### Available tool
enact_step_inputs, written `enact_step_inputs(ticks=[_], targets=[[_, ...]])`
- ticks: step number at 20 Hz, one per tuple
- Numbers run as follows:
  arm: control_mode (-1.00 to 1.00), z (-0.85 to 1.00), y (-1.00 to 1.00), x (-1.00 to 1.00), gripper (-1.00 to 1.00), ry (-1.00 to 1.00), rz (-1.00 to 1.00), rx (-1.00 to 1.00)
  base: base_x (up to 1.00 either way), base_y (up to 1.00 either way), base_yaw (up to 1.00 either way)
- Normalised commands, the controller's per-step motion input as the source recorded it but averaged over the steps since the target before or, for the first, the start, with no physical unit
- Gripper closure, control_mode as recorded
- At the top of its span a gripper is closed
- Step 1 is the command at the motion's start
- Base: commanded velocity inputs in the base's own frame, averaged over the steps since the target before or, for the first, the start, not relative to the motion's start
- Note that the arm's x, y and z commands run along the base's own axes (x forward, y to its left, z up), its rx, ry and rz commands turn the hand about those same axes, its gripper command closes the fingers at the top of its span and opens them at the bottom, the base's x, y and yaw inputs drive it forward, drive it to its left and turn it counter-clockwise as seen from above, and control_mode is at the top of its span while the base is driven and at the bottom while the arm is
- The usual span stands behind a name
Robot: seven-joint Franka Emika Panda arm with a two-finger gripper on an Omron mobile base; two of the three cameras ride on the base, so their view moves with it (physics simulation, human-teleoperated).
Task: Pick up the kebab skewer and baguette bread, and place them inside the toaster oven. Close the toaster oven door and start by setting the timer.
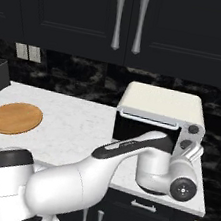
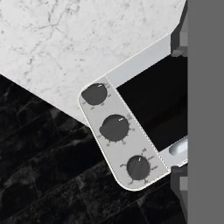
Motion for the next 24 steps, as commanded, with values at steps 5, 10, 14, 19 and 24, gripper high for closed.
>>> enact_step_inputs(ticks=[5,10,14,19,24], targets=[[-1.00,-0.02,0.00,0.17,-1.00,-0.02,0.00,0.00,0.00,0.00,0.00],[-1.00,-0.13,0.00,0.11,-1.00,-0.05,0.00,0.00,0.00,0.00,0.00],[-1.00,-0.13,-0.02,0.11,-1.00,-0.04,0.00,-0.05,0.00,0.00,0.00],[-1.00,-0.03,-0.07,0.14,-1.00,0.00,0.00,-0.07,0.00,0.00,0.00],[-1.00,0.00,-0.08,0.15,-1.00,0.00,0.00,-0.07,0.00,0.00,0.00]])
